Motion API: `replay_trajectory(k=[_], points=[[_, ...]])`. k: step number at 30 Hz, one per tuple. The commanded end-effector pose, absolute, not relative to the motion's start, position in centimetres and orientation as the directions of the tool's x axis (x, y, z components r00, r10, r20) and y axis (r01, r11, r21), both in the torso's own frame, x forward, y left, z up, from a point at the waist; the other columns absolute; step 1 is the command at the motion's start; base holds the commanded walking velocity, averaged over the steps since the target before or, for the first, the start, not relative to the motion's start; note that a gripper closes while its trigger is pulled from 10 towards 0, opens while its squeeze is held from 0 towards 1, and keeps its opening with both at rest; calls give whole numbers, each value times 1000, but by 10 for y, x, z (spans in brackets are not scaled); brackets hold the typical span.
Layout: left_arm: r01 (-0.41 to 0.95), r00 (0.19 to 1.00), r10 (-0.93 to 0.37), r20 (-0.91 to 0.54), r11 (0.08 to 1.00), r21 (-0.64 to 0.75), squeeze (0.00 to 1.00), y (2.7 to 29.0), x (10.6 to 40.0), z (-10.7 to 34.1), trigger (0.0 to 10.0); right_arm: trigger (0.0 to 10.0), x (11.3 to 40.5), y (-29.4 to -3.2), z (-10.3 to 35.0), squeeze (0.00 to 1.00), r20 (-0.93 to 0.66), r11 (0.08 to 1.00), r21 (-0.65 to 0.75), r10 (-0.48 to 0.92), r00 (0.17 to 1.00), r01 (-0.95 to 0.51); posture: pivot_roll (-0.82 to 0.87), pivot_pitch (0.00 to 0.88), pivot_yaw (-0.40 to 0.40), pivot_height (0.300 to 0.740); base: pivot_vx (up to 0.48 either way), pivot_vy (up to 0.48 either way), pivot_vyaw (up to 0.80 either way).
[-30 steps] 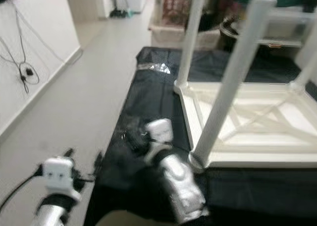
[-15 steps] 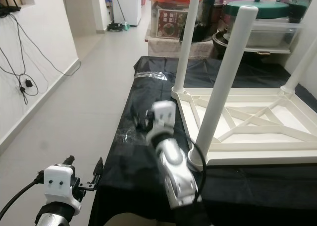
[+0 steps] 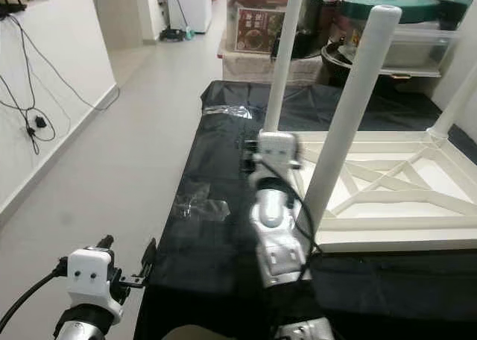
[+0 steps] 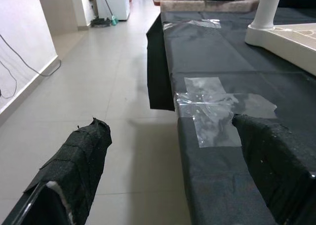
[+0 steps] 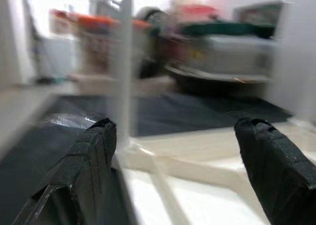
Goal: Building children table
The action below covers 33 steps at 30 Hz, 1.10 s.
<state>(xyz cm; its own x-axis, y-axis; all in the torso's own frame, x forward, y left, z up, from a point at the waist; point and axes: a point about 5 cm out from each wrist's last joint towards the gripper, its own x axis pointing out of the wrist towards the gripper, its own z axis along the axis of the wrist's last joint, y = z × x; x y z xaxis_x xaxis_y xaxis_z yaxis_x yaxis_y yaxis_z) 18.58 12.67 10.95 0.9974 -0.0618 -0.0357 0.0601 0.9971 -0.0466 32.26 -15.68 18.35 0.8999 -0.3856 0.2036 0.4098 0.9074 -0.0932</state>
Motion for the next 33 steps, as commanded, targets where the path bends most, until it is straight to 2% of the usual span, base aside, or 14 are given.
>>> replay_trajectory(k=[1, 4, 6, 12, 13, 14, 16, 17, 19, 21, 24, 29, 30, 33], points=[[68, 995, -72, -75, 997, -48, 0, 126, 184, 103, 10000, 10000, 311, -182, 173, 0, 160, 830, -160, -513, 844, 535, 22, 0, -24, 740, 0, 0, 0], [69, 994, -72, -77, 996, -48, 0, 126, 184, 103, 10000, 10000, 303, -195, 168, 0, 148, 801, -194, -547, 824, 567, 21, 0, -21, 740, 0, 0, 0], [71, 994, -74, -80, 996, -49, 0, 127, 184, 102, 10000, 10000, 290, -213, 162, 0, 142, 752, -247, -596, 790, 611, 17, 0, -16, 740, 0, 0, 0], [74, 993, -78, -86, 996, -49, 0, 127, 184, 102, 10000, 10000, 283, -226, 160, 0, 164, 704, -295, -629, 760, 646, 10, 0, -2, 740, 0, 0, 0], [76, 993, -80, -88, 996, -50, 0, 127, 184, 102, 10000, 10000, 287, -224, 160, 0, 157, 716, -292, -618, 770, 634, 10, 0, -2, 740, 0, 0, 0], [76, 993, -80, -89, 996, -51, 0, 127, 184, 102, 10000, 10000, 300, -207, 163, 0, 139, 800, -260, -524, 841, 541, 12, 0, -5, 740, 0, 0, 0], [76, 993, -80, -91, 996, -53, 0, 126, 184, 102, 10000, 10000, 326, -162, 171, 0, 86, 961, -145, -225, 971, 235, 20, 0, -10, 740, 0, 0, 0], [74, 993, -79, -93, 996, -54, 0, 126, 184, 102, 10000, 10000, 334, -149, 177, 0, 94, 982, -129, -129, 987, 141, 21, 0, -14, 740, 0, 0, 0], [73, 993, -78, -92, 996, -55, 0, 125, 184, 103, 10000, 10000, 344, -139, 184, 0, 97, 990, -118, -65, 993, 76, 25, 0, -21, 740, 0, 0, 0], [73, 993, -78, -92, 996, -55, 0, 125, 184, 103, 10000, 10000, 344, -139, 184, 0, 97, 990, -118, -65, 993, 76, 25, 0, -21, 740, 0, 0, 0], [65, 994, -70, -87, 996, -61, 0, 123, 182, 105, 10000, 10000, 373, -132, 203, 0, 123, 984, -173, -18, 992, 39, 26, 0, -30, 740, 0, 0, 0], [64, 994, -70, -85, 996, -63, 0, 123, 181, 106, 10000, 10000, 379, -133, 207, 0, 127, 981, -189, -16, 992, 40, 26, 0, -33, 740, 0, 0, 0], [66, 994, -71, -80, 996, -65, 0, 120, 179, 108, 10000, 10000, 391, -137, 201, 0, 43, 980, -193, -27, 999, 35, 34, 21, -40, 740, 0, 0, 0], [76, 994, -81, -78, 995, -57, 0, 117, 175, 111, 10000, 10000, 400, -141, 198, 0, -19, 969, -243, -57, 998, 51, 33, 39, -43, 740, 0, 0, 0]])
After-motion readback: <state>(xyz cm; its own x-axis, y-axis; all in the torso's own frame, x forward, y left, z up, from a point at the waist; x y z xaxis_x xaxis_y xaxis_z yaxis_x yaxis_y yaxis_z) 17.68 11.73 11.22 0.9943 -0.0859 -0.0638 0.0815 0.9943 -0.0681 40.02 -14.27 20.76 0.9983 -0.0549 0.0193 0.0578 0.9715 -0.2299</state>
